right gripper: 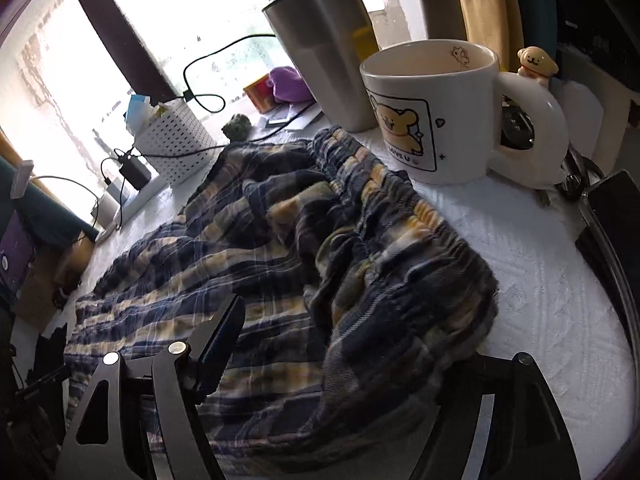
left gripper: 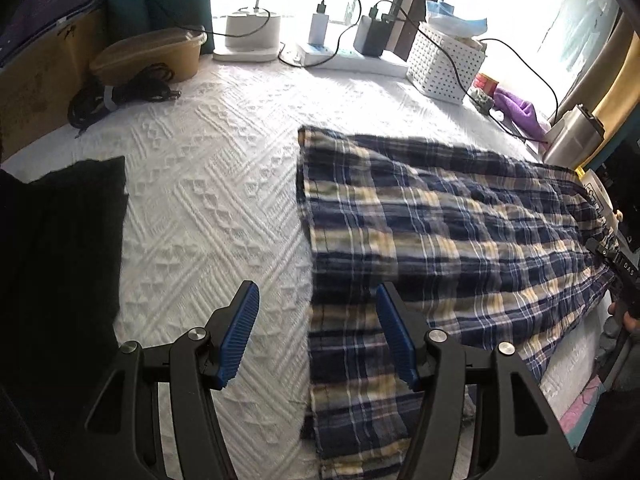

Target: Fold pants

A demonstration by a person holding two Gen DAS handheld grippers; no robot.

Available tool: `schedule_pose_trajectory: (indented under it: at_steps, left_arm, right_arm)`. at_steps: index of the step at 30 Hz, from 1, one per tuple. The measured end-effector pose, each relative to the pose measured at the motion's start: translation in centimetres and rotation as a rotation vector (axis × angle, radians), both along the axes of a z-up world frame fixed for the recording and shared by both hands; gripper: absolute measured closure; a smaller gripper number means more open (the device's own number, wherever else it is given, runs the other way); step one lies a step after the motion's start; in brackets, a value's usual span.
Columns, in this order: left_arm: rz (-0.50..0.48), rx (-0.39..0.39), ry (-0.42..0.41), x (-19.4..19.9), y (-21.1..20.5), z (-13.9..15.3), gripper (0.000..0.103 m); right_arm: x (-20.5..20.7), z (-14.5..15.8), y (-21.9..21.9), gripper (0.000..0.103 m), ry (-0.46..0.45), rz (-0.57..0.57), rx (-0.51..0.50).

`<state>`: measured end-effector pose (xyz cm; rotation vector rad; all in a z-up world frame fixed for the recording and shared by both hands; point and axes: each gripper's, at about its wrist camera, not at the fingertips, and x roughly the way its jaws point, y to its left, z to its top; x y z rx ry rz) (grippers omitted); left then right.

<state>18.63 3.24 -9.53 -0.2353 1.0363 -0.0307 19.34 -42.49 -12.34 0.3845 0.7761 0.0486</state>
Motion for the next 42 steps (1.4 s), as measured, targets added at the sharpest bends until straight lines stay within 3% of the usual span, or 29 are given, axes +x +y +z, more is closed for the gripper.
schedule_pose_trajectory:
  at_steps: [4, 6, 8, 10, 14, 25, 32, 42]
  left_arm:
    - [0.012, 0.001, -0.023, 0.1, 0.8, 0.4, 0.043]
    - [0.019, -0.008, -0.034, 0.1, 1.3, 0.6, 0.043]
    - [0.029, -0.019, -0.043, 0.0, 1.7, 0.7, 0.043]
    - [0.036, -0.027, -0.051, -0.2, 2.1, 0.7, 0.043]
    - [0.053, -0.035, -0.055, -0.3, 2.8, 0.6, 0.043]
    - [0.075, -0.026, -0.127, -0.5, 5.3, 1.7, 0.043]
    - [0.095, -0.049, -0.143, -1.3, 7.4, 1.4, 0.043]
    - [0.119, -0.105, -0.163, -2.9, 10.2, 0.7, 0.043]
  right_arm:
    - [0.6, -0.3, -0.8, 0.026, -0.052, -0.057, 0.127]
    - [1.1, -0.4, -0.8, 0.033, -0.058, -0.057, 0.185]
    - [1.7, -0.8, -0.7, 0.072, -0.041, -0.067, 0.226]
    - [1.9, -0.9, -0.5, 0.086, -0.035, -0.077, 0.226]
    - [1.2, 0.4, 0.1, 0.090, -0.062, -0.078, 0.182]
    - [0.0, 6.2, 4.5, 0.091, -0.153, -0.038, 0.031]
    - [0.1, 8.8, 9.3, 0.091, -0.187, 0.040, -0.052]
    - [0.7, 10.0, 17.2, 0.091, -0.192, 0.161, -0.135]
